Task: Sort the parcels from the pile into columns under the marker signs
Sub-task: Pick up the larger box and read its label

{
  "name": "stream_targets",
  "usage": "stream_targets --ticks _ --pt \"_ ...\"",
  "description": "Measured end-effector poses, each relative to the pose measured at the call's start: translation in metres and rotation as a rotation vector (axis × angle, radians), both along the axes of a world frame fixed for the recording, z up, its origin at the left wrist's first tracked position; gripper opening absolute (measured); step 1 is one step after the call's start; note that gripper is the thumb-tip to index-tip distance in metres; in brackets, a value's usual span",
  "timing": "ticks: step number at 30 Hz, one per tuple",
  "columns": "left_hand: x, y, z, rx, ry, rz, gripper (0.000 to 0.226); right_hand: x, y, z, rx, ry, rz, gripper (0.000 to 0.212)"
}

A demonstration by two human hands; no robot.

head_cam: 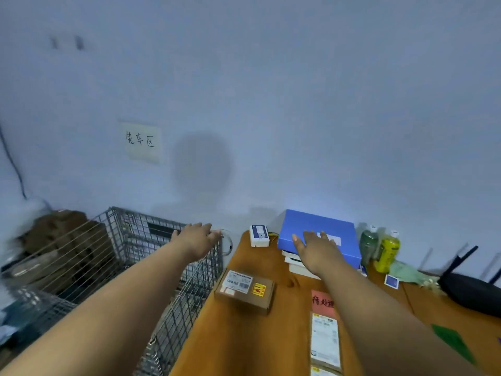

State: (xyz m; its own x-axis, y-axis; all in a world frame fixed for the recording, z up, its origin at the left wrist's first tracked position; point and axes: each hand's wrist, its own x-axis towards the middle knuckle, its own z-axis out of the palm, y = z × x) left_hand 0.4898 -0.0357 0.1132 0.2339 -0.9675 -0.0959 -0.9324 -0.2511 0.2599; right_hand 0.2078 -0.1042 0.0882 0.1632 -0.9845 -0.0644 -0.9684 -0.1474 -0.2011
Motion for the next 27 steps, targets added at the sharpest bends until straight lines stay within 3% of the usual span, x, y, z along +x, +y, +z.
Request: stream_targets --ticks 9,16,22,27 --pt "0.055 -0.069 -0.048 0.076 0.252 0.003 0.067 0.054 -0.034 -0.035 0.08 -0.04 -0.125 0.068" --pt "0.048 -0.102 -0.122 0.163 0.484 0.073 0.058 0.077 -0.072 -0.115 0.196 -0.101 -0.179 0.061" --pt "0.052 -0.126 -0.221 0.25 0.741 0.361 0.06 0.086 -0.08 -0.198 0.495 -0.409 -0.372 0.067" --pt "0.041 -0.138 -0.27 0.334 0.834 0.405 0.057 0.09 -0.087 -0.247 0.626 -0.567 -0.513 0.064"
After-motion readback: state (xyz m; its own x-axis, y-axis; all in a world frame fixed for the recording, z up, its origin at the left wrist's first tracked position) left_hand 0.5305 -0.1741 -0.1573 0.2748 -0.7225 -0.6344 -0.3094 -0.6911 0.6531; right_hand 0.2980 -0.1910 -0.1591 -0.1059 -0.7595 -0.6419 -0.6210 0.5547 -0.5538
